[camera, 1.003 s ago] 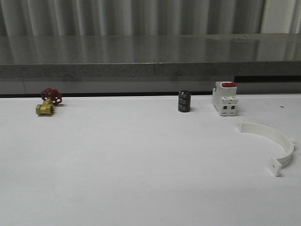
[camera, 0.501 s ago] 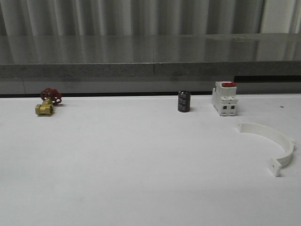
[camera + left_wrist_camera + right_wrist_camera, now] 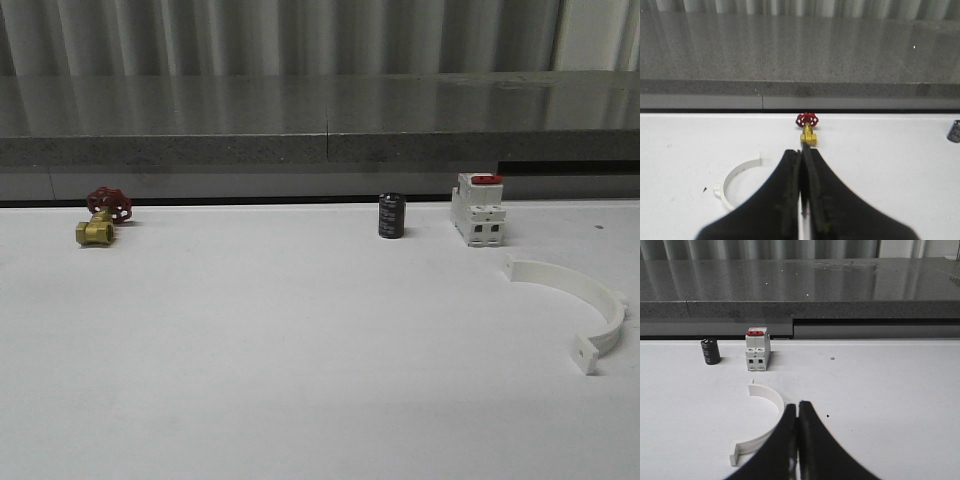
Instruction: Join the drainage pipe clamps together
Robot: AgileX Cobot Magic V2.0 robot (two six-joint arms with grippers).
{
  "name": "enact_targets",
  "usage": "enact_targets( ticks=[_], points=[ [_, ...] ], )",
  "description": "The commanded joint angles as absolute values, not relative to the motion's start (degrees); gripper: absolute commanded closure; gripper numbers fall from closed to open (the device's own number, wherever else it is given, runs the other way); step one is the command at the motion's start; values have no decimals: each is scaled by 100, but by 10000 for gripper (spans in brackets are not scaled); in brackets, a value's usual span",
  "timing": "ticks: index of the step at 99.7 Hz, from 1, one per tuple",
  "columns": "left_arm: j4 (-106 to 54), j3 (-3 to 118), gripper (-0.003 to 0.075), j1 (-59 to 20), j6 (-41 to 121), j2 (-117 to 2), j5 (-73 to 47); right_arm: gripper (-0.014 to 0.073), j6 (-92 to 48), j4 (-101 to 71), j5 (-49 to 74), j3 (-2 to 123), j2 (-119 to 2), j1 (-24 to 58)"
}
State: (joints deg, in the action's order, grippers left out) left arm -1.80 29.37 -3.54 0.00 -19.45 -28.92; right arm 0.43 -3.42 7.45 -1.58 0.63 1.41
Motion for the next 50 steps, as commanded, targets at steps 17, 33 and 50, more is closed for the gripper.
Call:
enact_targets(
  ticks=[17,33,50],
  points=[
    [-253,3935,741,-400,0,-3069,-3003,661,0,-331,229,-62,171,107],
    [-253,3935,741,-400,0,-3376,-3070,661,0,-331,229,-62,171,107],
    [-253,3925,730,-400,0,-3623,-3378,661,0,-331,229,-62,171,107]
  ],
)
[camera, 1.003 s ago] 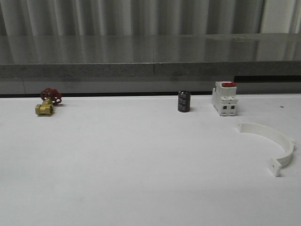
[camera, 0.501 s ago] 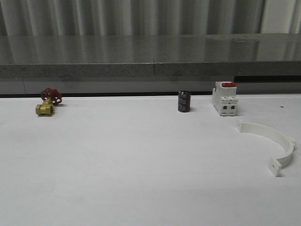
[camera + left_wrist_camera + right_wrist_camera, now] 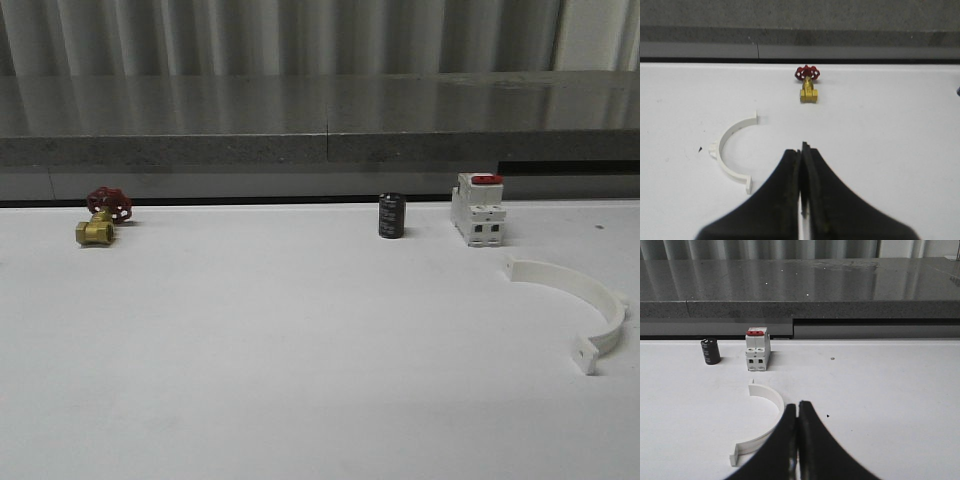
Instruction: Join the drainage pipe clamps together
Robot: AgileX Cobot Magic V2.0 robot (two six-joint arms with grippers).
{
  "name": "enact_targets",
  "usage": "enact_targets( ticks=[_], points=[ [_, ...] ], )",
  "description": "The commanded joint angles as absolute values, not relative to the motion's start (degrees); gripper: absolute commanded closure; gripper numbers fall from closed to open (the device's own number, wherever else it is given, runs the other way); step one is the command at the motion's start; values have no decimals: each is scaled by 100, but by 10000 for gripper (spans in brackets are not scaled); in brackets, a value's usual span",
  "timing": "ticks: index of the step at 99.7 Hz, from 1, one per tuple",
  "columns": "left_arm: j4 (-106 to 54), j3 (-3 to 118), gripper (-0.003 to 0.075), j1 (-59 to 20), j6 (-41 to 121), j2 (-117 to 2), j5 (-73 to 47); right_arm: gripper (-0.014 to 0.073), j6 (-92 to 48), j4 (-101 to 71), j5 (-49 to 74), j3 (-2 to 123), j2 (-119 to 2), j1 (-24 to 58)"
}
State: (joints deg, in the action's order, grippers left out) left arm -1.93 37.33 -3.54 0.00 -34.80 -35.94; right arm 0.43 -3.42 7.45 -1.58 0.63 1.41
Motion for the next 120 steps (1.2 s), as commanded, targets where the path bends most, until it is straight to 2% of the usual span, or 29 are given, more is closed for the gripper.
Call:
enact_targets(
  ticks=[1,10,33,38,67,84,105,120],
  points=[
    [-253,3915,722,-400,0,-3641,-3405,661,0,-331,229,-62,171,107],
    [-253,3915,630,-400,0,-3704,-3577,661,0,-331,229,-62,171,107],
    [-256,3915,185,-400,0,-3717,-3877,661,0,-331,229,-62,171,107],
    [-319,3915,140,-400,0,-3717,-3877,661,0,-331,229,-62,171,107],
    [-396,3951,137,-400,0,-4126,-3922,661,0,-331,229,-62,171,107],
    [-290,4340,137,-400,0,-5355,-3843,661,0,-331,229,-62,171,107],
    [-62,5413,137,-400,0,-7062,-3798,661,0,-331,229,-62,171,107],
    [-44,6264,137,-67,87,-8072,-4084,661,0,-331,229,-62,171,107]
  ],
)
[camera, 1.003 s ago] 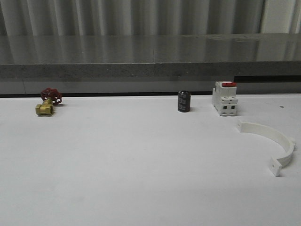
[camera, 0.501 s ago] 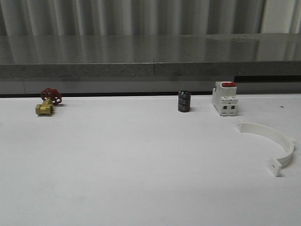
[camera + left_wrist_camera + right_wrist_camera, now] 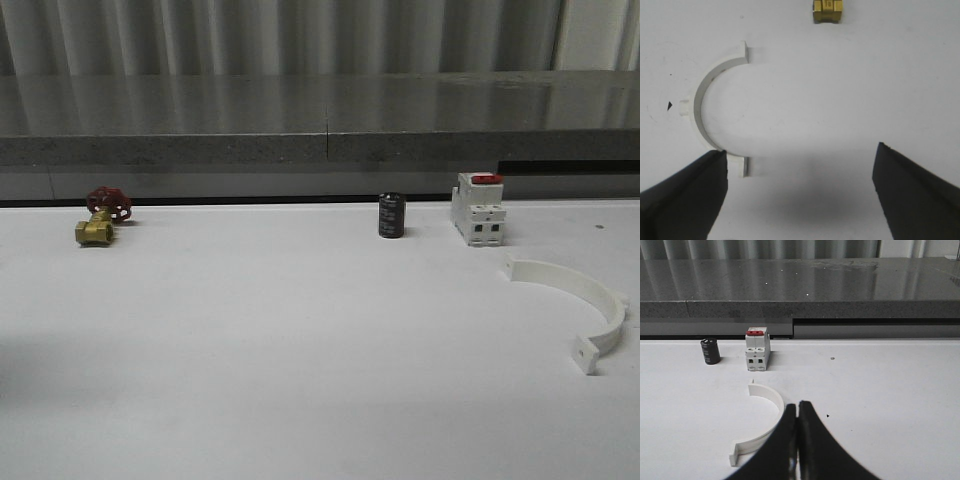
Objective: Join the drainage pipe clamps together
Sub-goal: 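Lower the left gripper and grasp the white clamp half's end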
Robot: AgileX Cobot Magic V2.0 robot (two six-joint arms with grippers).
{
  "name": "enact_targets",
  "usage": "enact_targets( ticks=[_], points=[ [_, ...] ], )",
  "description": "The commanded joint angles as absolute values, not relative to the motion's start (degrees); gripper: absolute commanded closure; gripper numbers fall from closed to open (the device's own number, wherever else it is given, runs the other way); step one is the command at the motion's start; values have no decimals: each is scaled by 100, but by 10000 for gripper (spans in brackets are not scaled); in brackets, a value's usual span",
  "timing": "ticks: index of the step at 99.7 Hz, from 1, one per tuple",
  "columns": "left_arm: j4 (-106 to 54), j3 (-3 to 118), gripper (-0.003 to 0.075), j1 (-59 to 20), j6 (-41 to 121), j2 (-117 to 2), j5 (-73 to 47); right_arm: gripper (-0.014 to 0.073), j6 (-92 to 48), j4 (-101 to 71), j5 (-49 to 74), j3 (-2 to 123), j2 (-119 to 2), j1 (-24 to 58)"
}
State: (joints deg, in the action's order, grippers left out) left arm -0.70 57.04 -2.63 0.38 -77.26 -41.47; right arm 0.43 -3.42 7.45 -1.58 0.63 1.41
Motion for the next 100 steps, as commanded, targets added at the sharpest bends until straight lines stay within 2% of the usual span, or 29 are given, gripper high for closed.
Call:
enact_targets(
  ticks=[1,23,59,100],
  points=[
    [-44,6299,137,-46,128,-8113,-4103,661,0,-331,229,-62,171,107],
    [-118,7039,137,576,719,-9085,-4586,661,0,-331,229,-62,171,107],
    [-96,7118,137,1202,1229,-9988,-4476,661,0,-331,229,-62,171,107],
    [-310,7182,137,1321,1472,-10740,-3724,661,0,-331,229,-62,171,107]
  ],
)
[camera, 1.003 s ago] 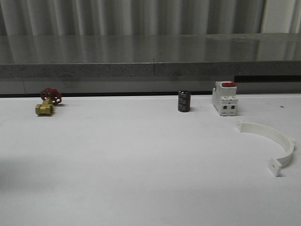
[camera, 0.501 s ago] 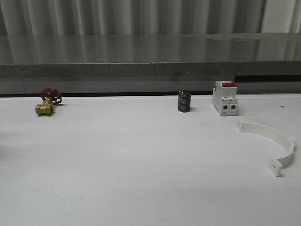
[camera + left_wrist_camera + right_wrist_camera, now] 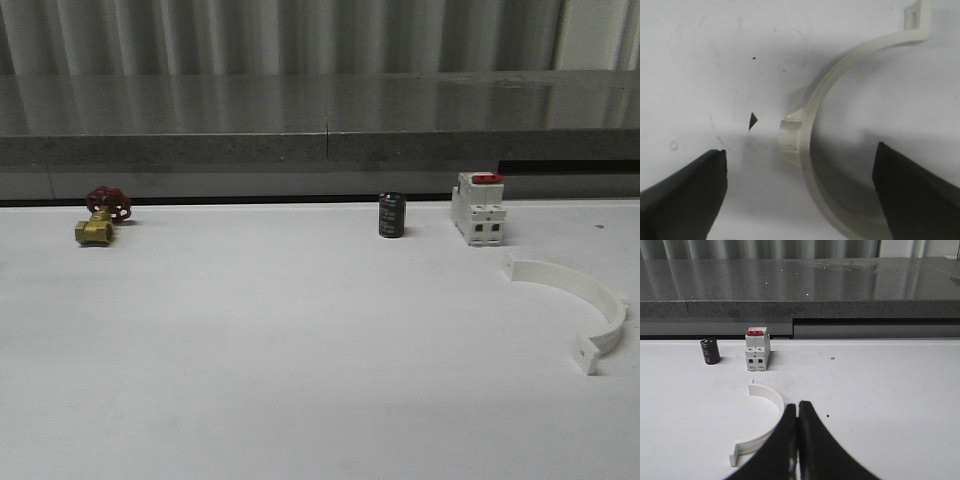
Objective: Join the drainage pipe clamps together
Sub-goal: 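Lower the left gripper and grasp the white clamp half's end, then lift the clamp half and carry it toward the table center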
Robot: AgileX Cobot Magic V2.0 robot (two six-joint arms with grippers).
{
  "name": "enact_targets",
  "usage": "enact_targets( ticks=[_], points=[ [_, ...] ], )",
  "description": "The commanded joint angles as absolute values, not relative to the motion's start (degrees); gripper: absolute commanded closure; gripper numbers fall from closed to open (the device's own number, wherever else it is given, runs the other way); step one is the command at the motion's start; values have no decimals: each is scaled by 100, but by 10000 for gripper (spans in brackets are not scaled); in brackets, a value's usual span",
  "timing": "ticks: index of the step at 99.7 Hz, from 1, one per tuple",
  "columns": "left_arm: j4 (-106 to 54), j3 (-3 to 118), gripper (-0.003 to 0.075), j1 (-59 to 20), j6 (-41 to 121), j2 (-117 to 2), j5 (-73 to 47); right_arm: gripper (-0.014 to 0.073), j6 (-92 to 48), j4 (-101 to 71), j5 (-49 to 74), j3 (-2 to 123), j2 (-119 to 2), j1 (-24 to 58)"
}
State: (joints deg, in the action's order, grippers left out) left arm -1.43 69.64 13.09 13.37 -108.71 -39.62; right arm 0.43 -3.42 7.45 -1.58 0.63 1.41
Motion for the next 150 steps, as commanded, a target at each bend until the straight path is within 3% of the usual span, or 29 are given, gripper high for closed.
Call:
enact_targets(
  ticks=[1,56,68,94,106,150],
  points=[
    [-336,7184,137,1321,1484,-10755,-3724,661,0,-331,229,-62,171,107],
    [-466,7293,155,1308,1545,-11011,-3640,661,0,-331,229,-62,171,107],
    [-497,7293,235,1308,1545,-11011,-3722,661,0,-331,229,-62,171,107],
    [-548,7293,589,1308,1545,-11011,-3766,661,0,-331,229,-62,171,107],
    [-779,7293,697,1308,1545,-11011,-3791,661,0,-331,229,-62,171,107],
    [-1169,7293,722,1060,1348,-10637,-4413,661,0,-331,229,-62,171,107]
  ],
)
